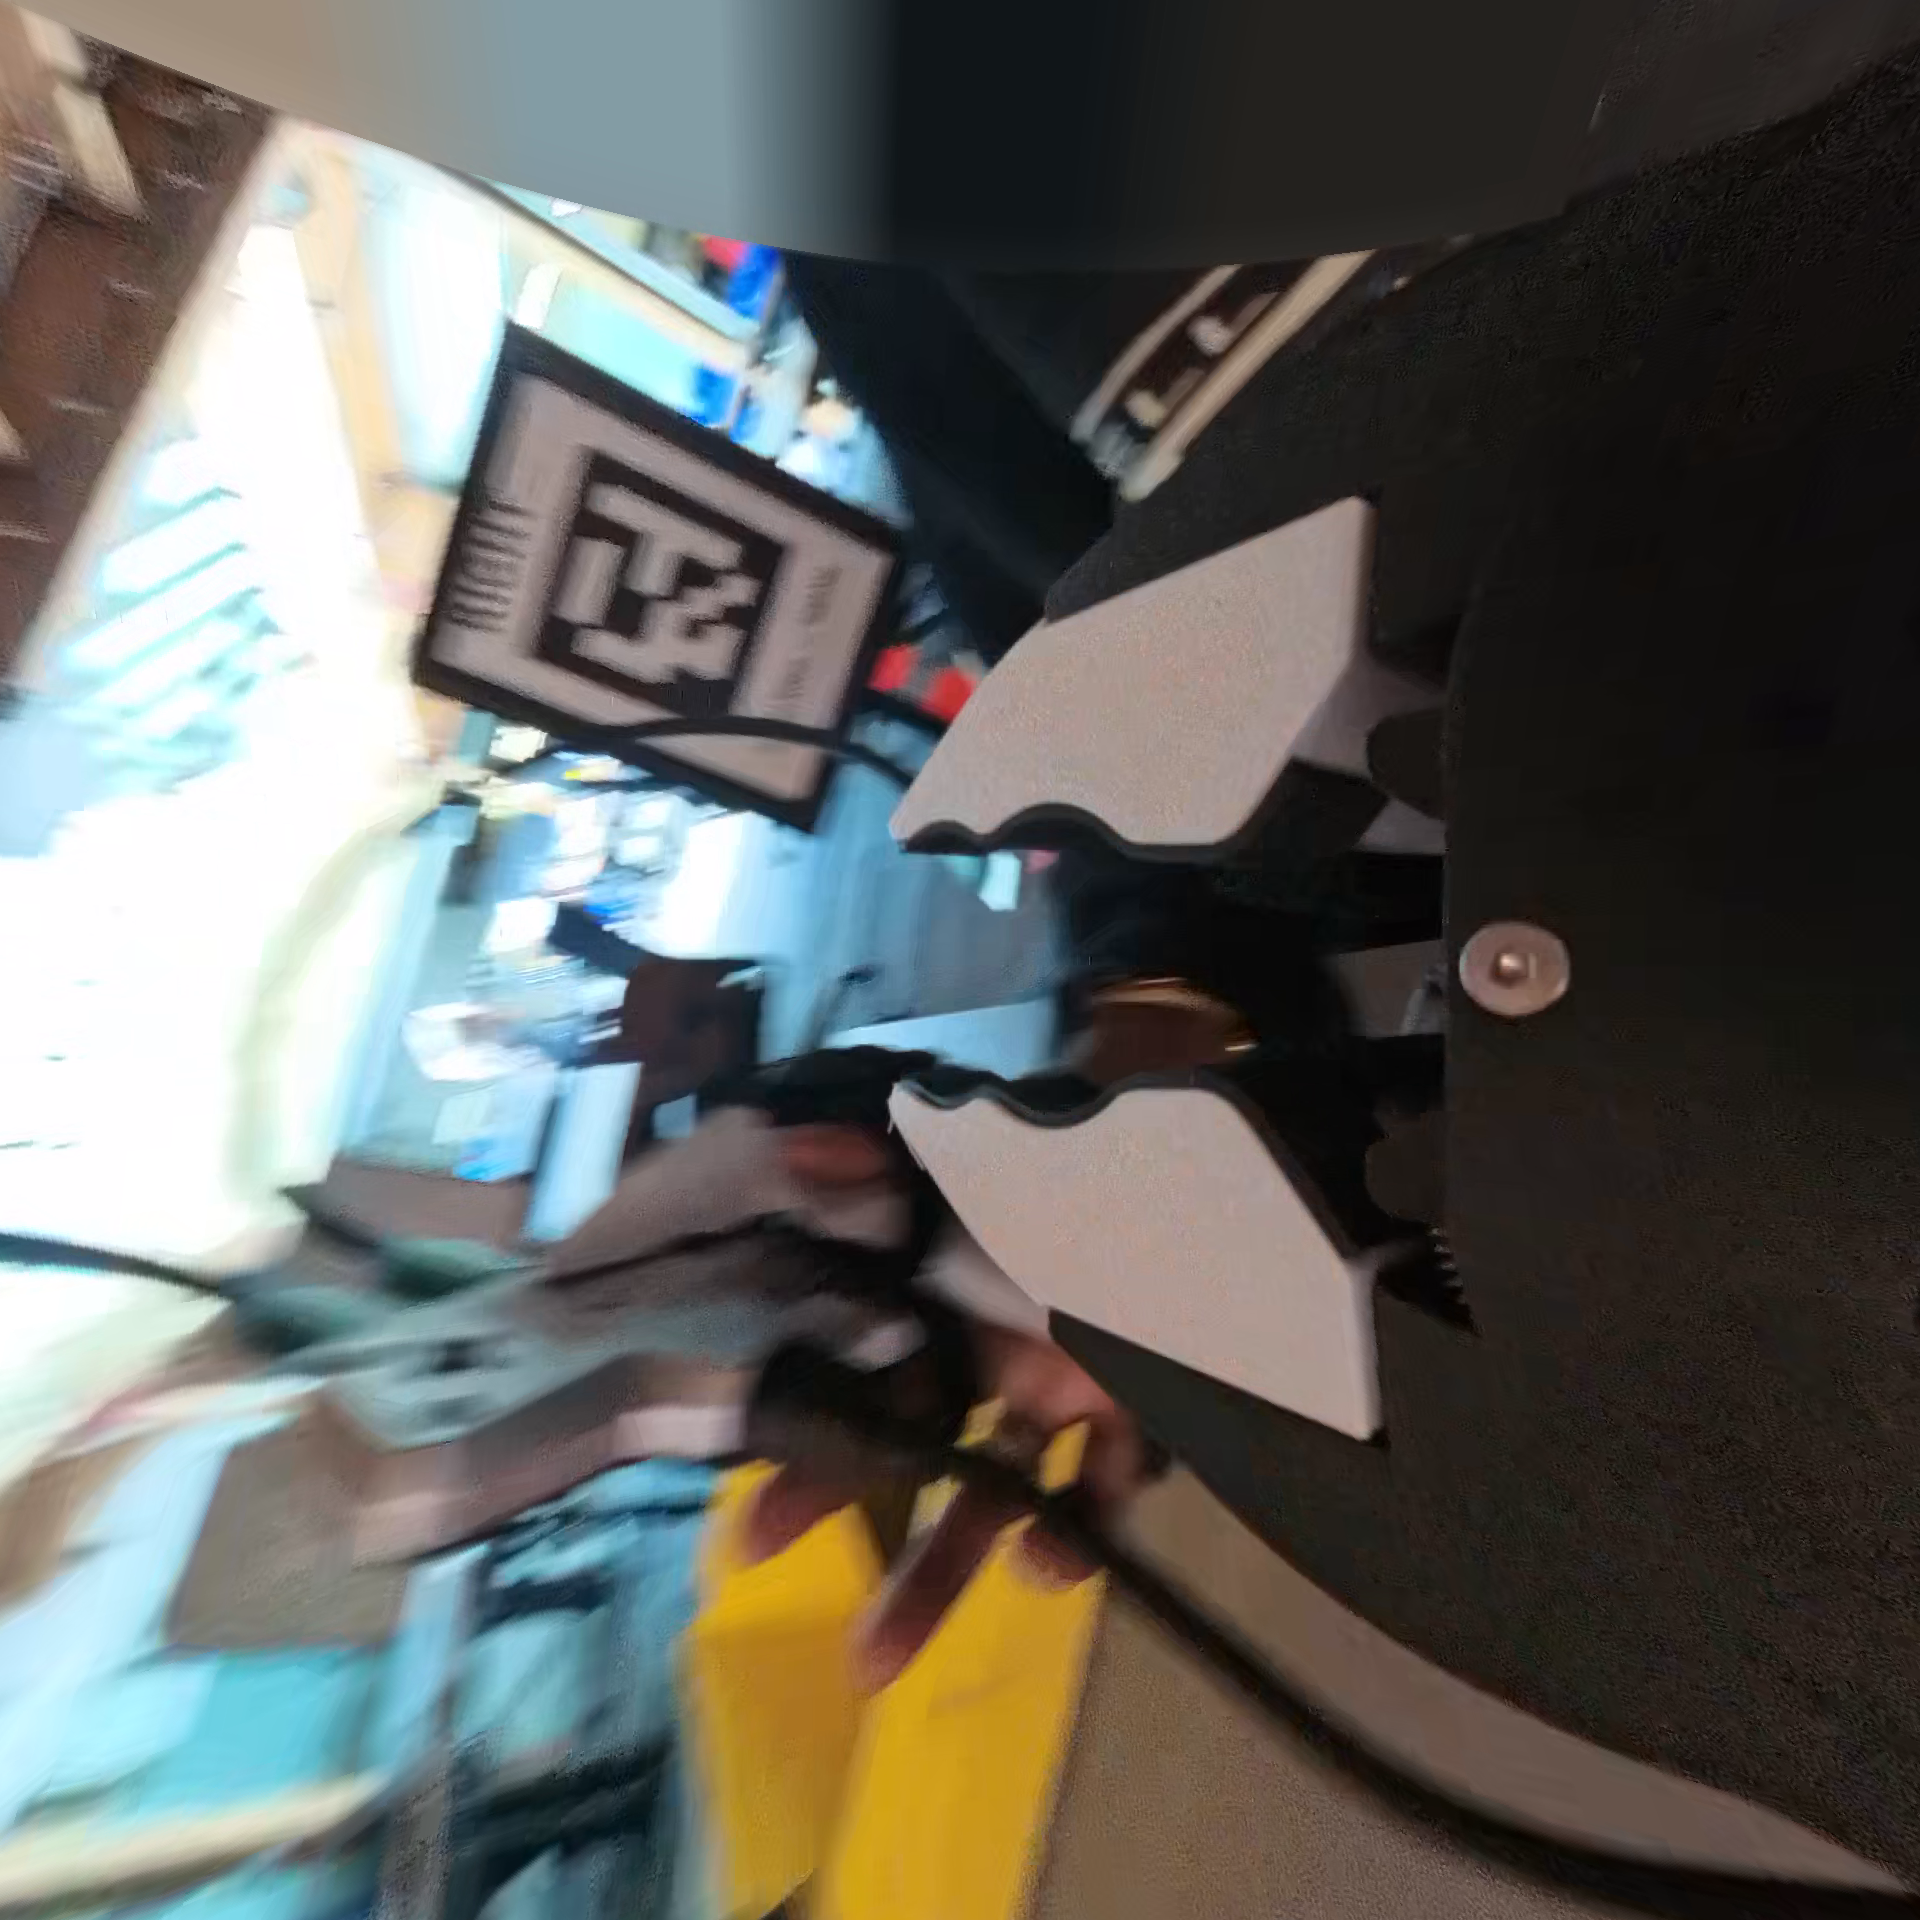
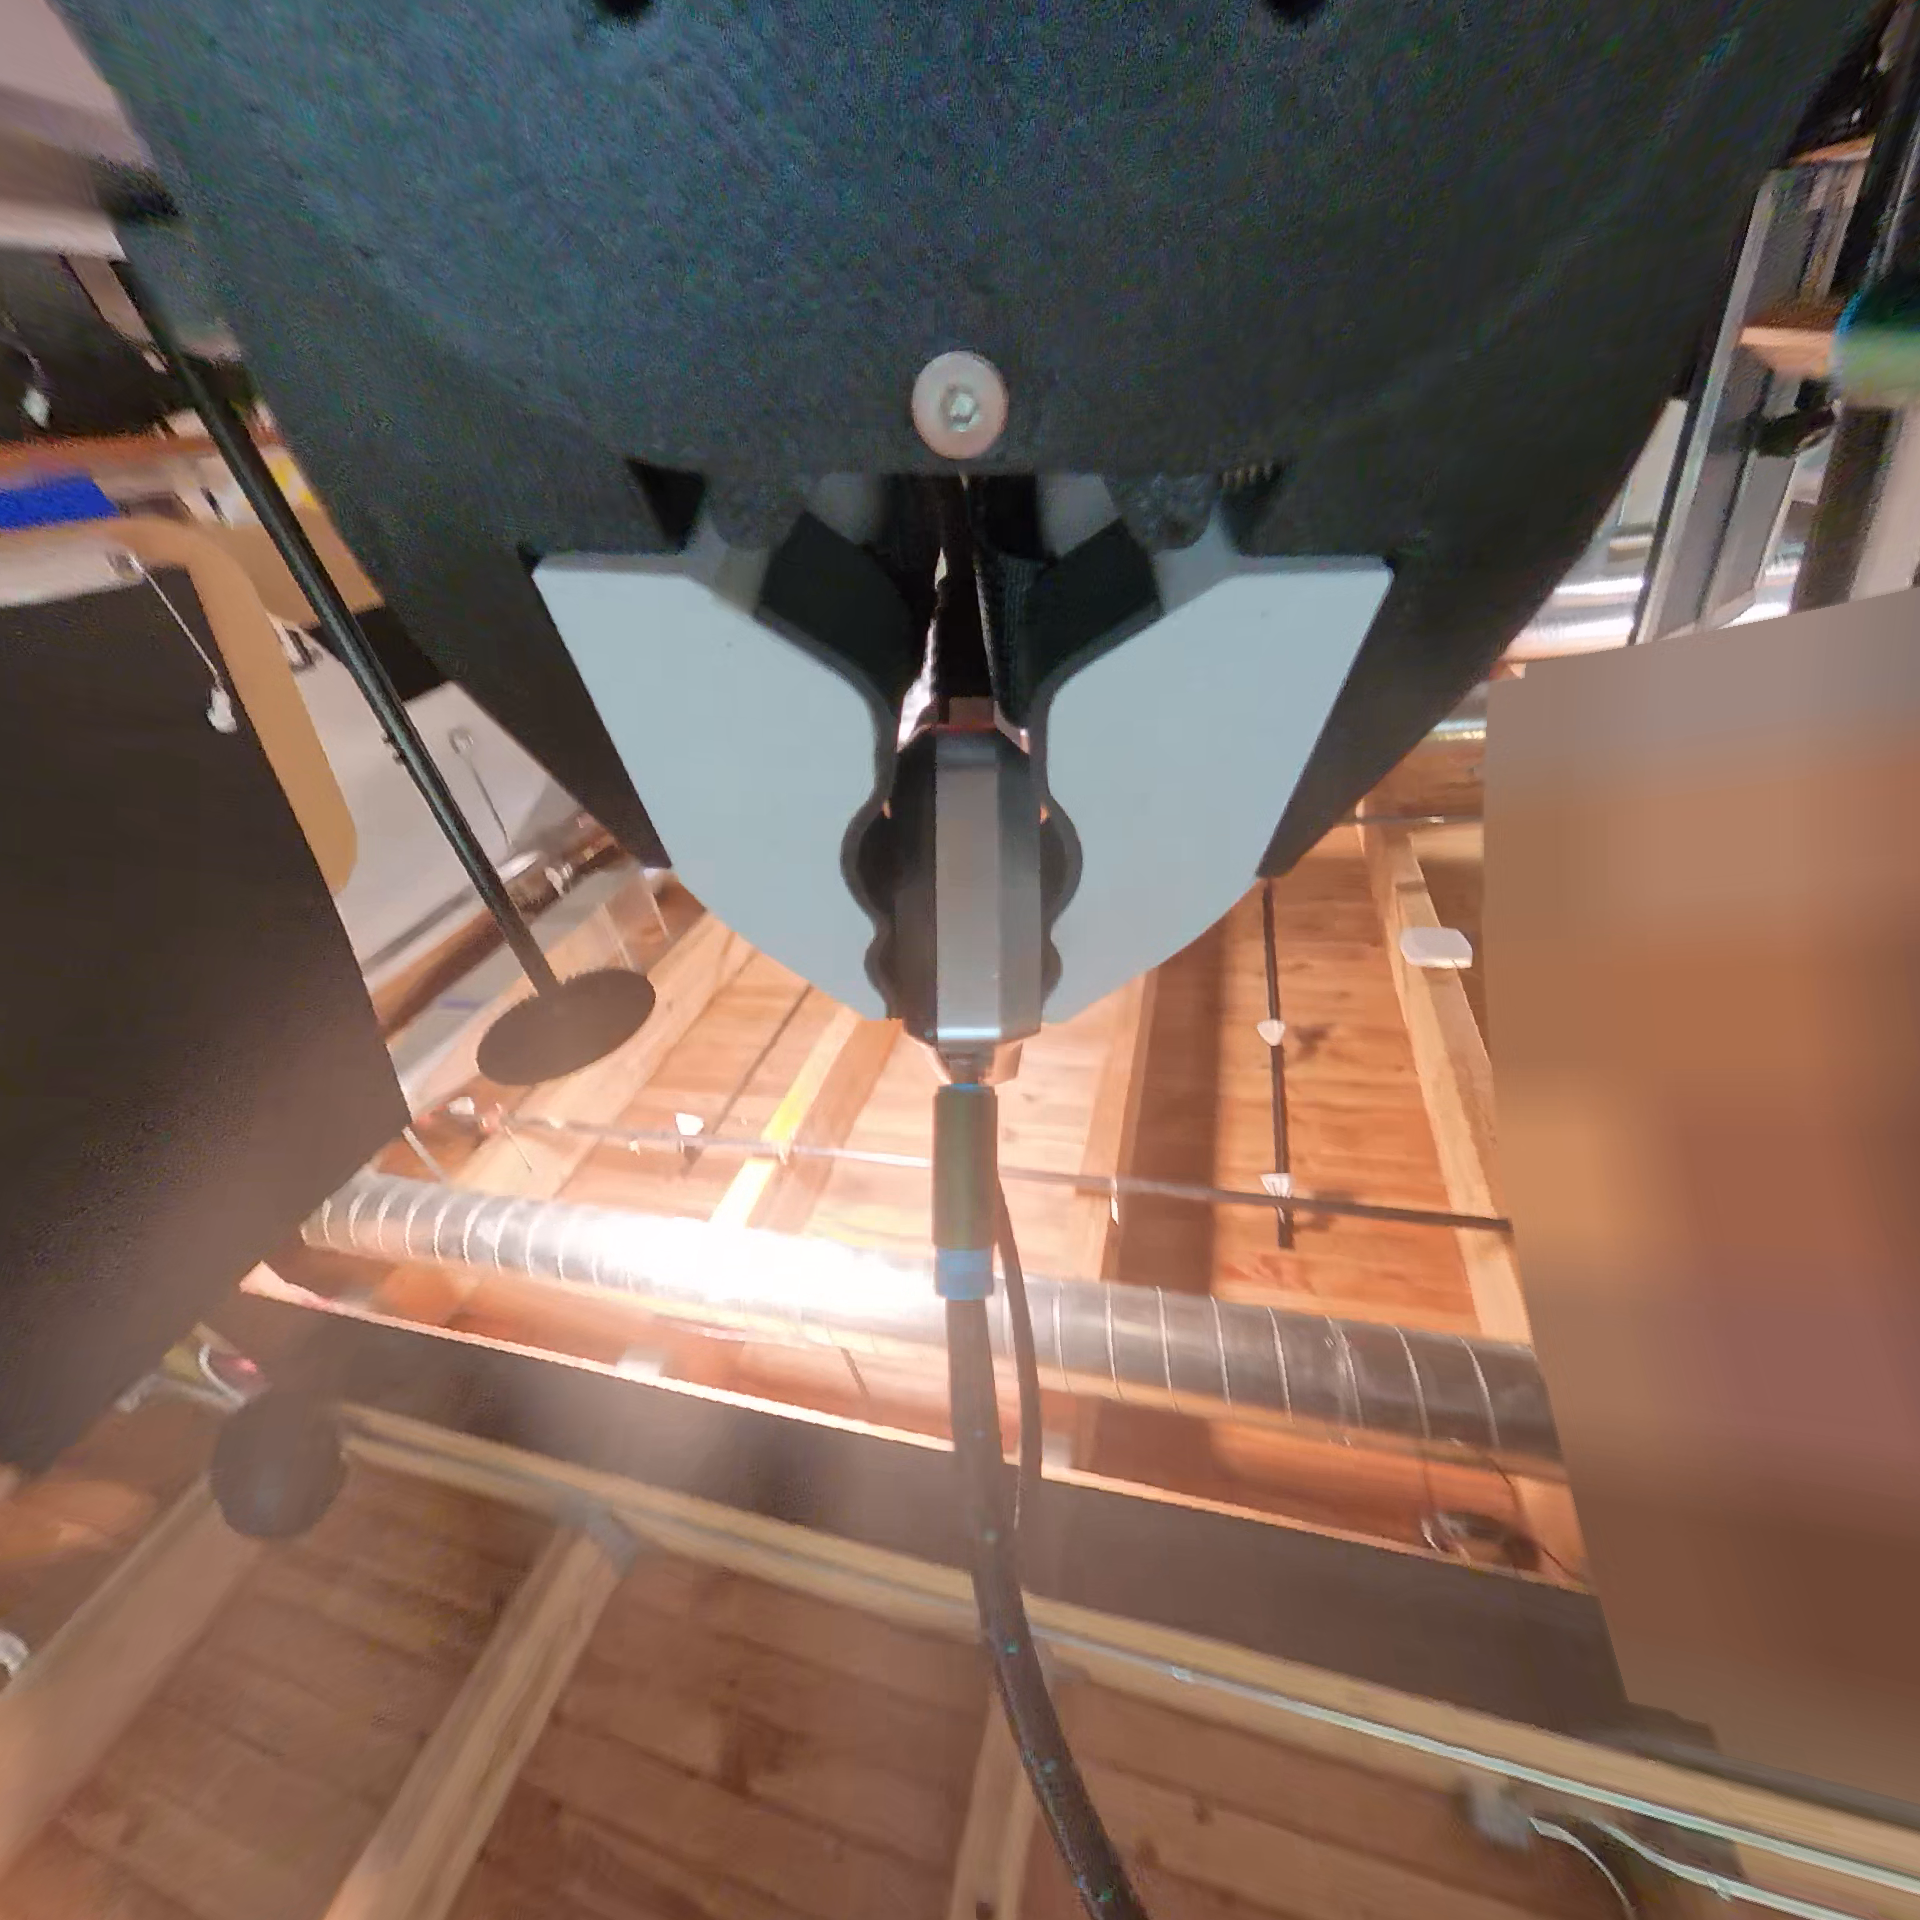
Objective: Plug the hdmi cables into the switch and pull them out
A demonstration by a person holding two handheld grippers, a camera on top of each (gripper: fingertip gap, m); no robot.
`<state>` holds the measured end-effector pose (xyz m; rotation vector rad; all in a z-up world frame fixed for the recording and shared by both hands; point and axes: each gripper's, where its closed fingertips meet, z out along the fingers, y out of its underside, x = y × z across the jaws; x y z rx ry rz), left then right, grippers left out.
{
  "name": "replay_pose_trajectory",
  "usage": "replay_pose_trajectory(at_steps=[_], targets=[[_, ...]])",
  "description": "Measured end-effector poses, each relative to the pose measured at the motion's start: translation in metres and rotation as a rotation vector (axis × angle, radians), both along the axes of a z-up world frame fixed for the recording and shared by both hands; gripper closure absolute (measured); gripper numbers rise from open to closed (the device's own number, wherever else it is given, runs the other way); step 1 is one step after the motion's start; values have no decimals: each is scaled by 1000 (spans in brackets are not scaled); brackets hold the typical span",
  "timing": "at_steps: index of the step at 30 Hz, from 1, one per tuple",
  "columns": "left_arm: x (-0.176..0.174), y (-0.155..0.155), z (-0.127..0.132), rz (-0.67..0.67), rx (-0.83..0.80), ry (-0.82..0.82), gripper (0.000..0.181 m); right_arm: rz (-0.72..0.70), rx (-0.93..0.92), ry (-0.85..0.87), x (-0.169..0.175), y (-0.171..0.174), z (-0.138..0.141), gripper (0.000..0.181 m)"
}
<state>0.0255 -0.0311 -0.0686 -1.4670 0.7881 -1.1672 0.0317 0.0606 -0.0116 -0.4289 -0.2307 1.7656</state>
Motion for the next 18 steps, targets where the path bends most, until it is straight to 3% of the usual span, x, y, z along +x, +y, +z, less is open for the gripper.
replay_pose_trajectory(at_steps=[2, 4, 7, 9, 12, 15, 18], targets=[[11, 11, -50, -48, -119, 188, 138, 11, 24, 55, 10, -3, 3, 159], [20, 21, -70, -91, -197, 177, 132, 1, 58, 72, 15, -6, 4, 159], [21, 32, -45, -92, -176, -91, 134, -34, 82, 89, 25, -5, 7, 159], [4, 44, -27, 5, -114, -212, 132, 19, 67, 100, 28, -4, 6, 159], [-14, 46, -19, 57, -75, -234, 129, 46, 54, 103, 23, -5, 5, 159], [-3, 47, -30, 42, -113, -182, 124, 78, 84, 69, 12, -14, 5, 158], [-5, 55, -20, 110, -62, -285, 122, 71, 105, 31, 2, -23, 3, 158]])
